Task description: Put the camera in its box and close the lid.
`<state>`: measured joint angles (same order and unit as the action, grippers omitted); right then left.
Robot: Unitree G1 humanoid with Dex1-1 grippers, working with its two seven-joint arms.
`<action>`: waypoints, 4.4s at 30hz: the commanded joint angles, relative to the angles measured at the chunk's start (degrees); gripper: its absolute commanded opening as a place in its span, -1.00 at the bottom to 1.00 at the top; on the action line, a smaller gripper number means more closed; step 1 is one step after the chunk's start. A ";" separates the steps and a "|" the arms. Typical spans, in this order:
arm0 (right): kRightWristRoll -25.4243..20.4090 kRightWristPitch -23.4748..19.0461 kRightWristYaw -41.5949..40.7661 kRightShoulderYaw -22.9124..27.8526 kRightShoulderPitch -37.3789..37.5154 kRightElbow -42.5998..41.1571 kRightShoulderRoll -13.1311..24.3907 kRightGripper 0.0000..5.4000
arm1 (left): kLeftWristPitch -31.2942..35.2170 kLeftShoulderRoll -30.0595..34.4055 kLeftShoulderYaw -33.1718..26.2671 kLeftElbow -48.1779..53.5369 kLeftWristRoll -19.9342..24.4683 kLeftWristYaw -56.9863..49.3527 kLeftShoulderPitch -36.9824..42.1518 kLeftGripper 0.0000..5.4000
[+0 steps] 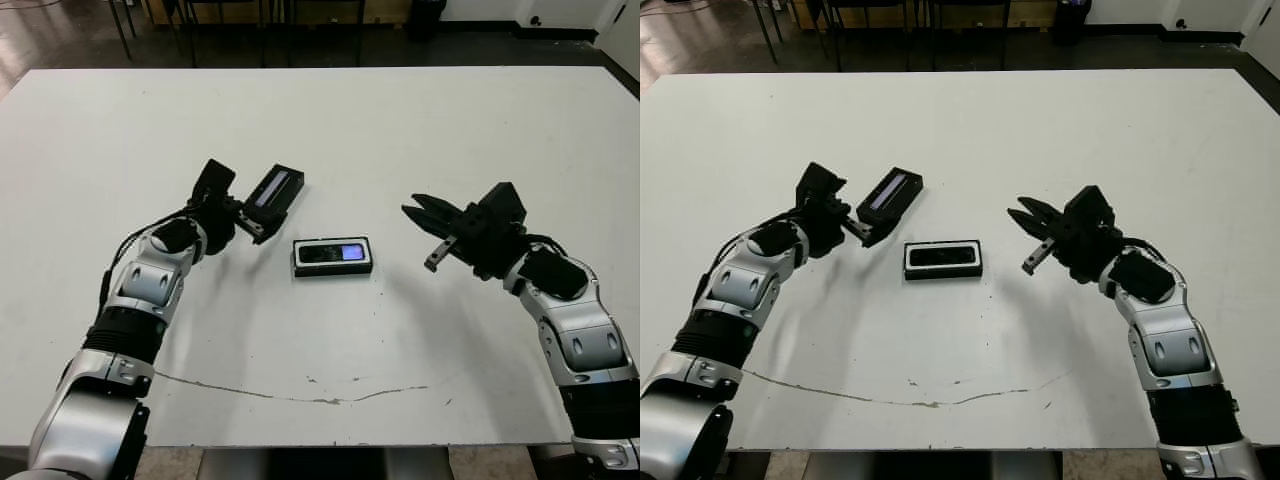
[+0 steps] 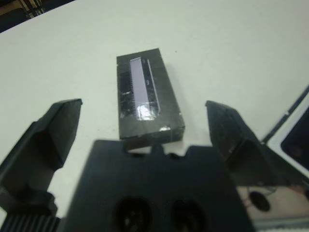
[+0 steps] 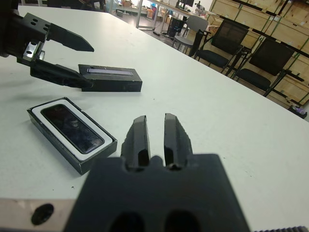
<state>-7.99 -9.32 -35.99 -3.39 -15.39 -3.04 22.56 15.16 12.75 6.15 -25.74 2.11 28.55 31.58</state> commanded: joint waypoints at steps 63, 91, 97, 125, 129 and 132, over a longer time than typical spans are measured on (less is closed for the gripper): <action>0.32 -1.92 -0.60 -0.80 3.50 -1.02 1.39 -1.00 | 3.11 -9.87 -5.29 -3.28 4.74 -10.81 -4.17 -0.69; 0.43 -0.07 -0.63 -0.17 2.74 1.59 1.58 -1.00 | 11.14 1.53 -7.55 24.49 15.54 2.63 -9.43 -0.72; 0.46 -0.01 -0.84 -0.09 2.50 1.85 1.94 -1.00 | 13.26 5.05 -7.10 21.51 19.57 11.46 -7.91 -0.72; -9.06 -2.45 -3.65 9.63 -5.44 18.90 1.37 -1.00 | -0.33 10.00 3.68 10.17 12.15 32.75 -3.75 -0.72; -12.47 -6.80 -3.93 12.29 -6.71 18.93 2.15 -1.00 | -0.37 9.32 4.96 8.76 11.54 32.99 -3.72 -0.72; -13.22 -8.44 -4.05 12.87 -6.52 17.42 2.95 -1.00 | -1.82 9.12 5.78 7.25 10.10 32.49 -3.64 -0.72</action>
<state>-20.70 -16.07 -39.79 9.17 -21.96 14.98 24.70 13.93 21.80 11.18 -17.24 13.37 61.16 27.60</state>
